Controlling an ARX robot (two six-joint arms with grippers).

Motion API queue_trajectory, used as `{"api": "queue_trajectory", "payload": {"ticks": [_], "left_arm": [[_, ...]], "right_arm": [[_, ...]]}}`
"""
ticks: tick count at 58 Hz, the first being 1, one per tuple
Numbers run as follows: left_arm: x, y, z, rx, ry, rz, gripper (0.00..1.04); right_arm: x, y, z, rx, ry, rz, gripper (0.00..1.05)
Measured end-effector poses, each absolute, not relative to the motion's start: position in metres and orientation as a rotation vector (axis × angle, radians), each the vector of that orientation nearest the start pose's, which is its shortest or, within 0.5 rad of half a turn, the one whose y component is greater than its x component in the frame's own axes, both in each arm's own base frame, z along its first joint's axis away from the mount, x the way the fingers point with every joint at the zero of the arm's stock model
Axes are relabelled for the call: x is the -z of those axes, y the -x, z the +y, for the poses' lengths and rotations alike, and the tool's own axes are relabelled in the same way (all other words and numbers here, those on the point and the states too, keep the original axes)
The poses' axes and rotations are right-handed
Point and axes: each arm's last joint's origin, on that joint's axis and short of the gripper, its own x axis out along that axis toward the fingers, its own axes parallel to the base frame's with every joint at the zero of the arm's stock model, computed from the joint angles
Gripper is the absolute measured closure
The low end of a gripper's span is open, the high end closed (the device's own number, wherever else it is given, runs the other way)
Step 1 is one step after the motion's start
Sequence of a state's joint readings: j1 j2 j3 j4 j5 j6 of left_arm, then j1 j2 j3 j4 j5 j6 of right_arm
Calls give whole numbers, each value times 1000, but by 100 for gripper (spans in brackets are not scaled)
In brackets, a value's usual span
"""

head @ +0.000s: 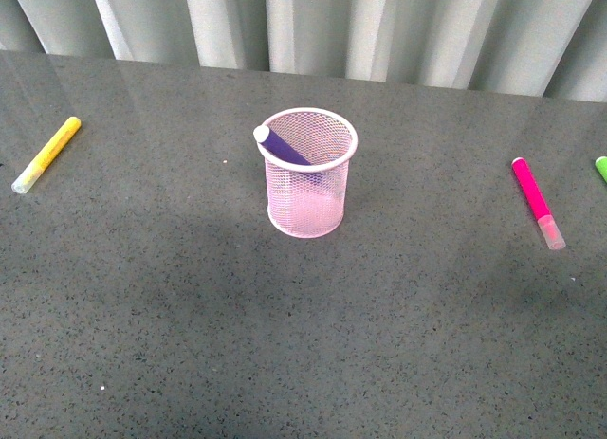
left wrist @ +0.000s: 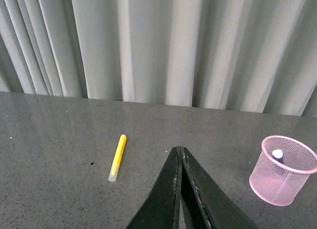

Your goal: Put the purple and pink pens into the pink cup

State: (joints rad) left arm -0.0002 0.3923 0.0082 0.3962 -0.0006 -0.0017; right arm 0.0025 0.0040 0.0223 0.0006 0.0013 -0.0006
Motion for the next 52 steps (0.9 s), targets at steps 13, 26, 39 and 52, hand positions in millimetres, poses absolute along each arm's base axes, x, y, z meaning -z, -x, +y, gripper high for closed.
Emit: {"api": "queue_trajectory", "payload": {"ticks": [13,26,39,52], "left_arm": [[-170,-116,0,0,2,-12,101],[-169,-111,0,0,2,-12,101],[-168,-105,0,0,2,0,101],[-166,-97,0,0,2,-5,101]], "right_arm": [[-171,-97,0,-1,1,-19,7],[-171,-97,0,-1,1,-19,7],[-171,-97,0,-1,1,-19,7],[-171,-97,0,-1,0,-19,7]]}}
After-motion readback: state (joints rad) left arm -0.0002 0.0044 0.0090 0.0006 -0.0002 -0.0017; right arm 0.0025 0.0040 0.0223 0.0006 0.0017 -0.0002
